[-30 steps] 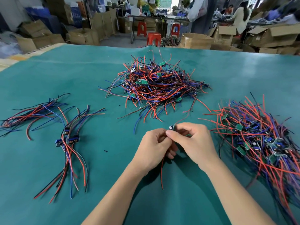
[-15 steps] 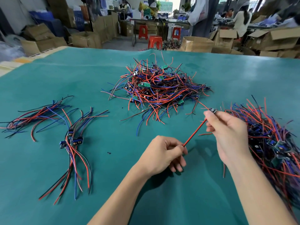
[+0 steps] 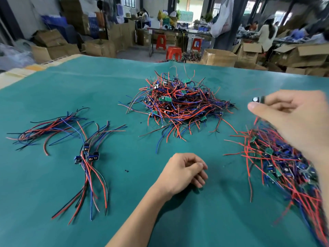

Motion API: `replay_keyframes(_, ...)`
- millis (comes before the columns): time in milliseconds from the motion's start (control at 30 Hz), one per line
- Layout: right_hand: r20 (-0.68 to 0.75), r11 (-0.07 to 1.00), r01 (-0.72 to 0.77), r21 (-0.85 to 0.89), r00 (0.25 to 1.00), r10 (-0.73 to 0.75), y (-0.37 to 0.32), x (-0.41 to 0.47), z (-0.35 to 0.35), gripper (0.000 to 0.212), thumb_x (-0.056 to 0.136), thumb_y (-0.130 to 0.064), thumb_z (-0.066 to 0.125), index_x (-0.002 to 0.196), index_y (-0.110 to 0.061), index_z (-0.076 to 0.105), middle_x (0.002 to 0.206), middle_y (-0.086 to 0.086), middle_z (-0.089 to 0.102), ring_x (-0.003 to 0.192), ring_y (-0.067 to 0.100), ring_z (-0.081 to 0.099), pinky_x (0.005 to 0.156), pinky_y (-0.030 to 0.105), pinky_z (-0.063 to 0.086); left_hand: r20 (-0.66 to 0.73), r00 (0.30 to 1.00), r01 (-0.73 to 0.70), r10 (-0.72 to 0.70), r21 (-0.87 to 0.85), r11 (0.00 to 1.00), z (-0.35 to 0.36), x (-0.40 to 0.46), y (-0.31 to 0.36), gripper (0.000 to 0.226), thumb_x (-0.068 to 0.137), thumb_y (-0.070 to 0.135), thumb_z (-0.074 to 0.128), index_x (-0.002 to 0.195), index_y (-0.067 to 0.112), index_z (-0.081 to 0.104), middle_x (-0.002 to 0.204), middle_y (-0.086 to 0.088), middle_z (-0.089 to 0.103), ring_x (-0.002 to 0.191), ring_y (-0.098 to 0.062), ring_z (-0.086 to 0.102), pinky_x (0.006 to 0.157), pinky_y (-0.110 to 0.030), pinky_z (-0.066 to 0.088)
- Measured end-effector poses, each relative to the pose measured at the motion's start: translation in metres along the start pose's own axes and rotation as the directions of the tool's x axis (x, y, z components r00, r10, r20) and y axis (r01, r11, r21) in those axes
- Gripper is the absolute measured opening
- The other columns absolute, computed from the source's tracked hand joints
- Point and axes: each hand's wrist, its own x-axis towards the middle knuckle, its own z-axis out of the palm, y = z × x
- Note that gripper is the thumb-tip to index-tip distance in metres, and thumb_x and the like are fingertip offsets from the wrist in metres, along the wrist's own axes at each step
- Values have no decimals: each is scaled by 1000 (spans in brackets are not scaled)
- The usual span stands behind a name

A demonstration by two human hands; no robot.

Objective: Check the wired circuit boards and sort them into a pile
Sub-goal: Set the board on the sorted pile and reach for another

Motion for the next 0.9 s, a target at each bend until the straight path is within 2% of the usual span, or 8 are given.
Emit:
replay_keyframes(100,124,896,-102,-432,977,171,56,9,-44,65,60,-99,55,81,-39,68,52,-14,60,42,10,49,52,26,40,5,1000,8,-8,-16,1000,0,1,0,18,98,-4,46,91,-1,62,73,-15,67,52,-17,61,52,-23,53)
replay_keyframes(267,288,657,-41,-753,877,384,115,5,-55,82,37,-113,38,62,-40,65,37,-9,55,36,14,54,53,36,56,-10,1000,20,-20,-22,1000,1,3,0,19,98,-3,45,90,1,62,71,-13,66,52,-17,60,50,-23,52)
replay_keyframes(367,208,653,-48,-756,928,309,73,14,-14,49,56,-98,50,62,-52,66,35,-7,50,50,25,59,58,36,57,-19,1000,21,-22,-20,1000,2,2,1,19,97,-3,45,90,2,62,70,-12,66,51,-18,59,50,-23,52)
replay_keyframes(433,209,766,-30,-642,955,213,35,28,20,40,75,-73,64,57,-37,67,42,-11,55,60,25,63,60,27,49,-19,1000,21,-21,-26,999,3,2,1,18,97,-4,45,91,0,61,70,-12,65,51,-18,59,50,-23,52)
replay_keyframes(567,413,898,234,-373,908,-65,-16,62,110,6,85,-30,72,80,-28,75,66,-11,69,75,20,68,70,26,49,-15,1000,18,-19,-42,999,1,2,2,17,97,-4,45,93,-2,62,69,-12,66,50,-17,60,50,-23,52)
replay_keyframes(633,446,892,287,-349,888,-112,-31,76,152,17,87,-22,67,102,-29,74,89,-5,73,97,28,67,89,38,54,-13,1000,21,-21,-41,999,1,2,2,17,97,-3,46,92,-1,62,69,-12,66,50,-17,61,50,-23,53)
replay_keyframes(733,430,832,307,-463,898,-93,-36,90,202,33,91,-26,67,123,-34,65,122,4,68,114,35,63,90,43,50,-9,1000,23,-24,-48,999,0,3,2,17,97,-2,46,90,1,62,71,-13,67,51,-17,62,50,-23,52)
replay_keyframes(900,312,760,222,-611,950,-26,-19,90,238,24,93,-21,67,117,-25,65,115,12,68,106,38,65,73,36,38,-7,1000,25,-26,-42,999,0,2,0,19,96,-2,46,88,5,61,71,-13,67,50,-17,62,50,-23,53)
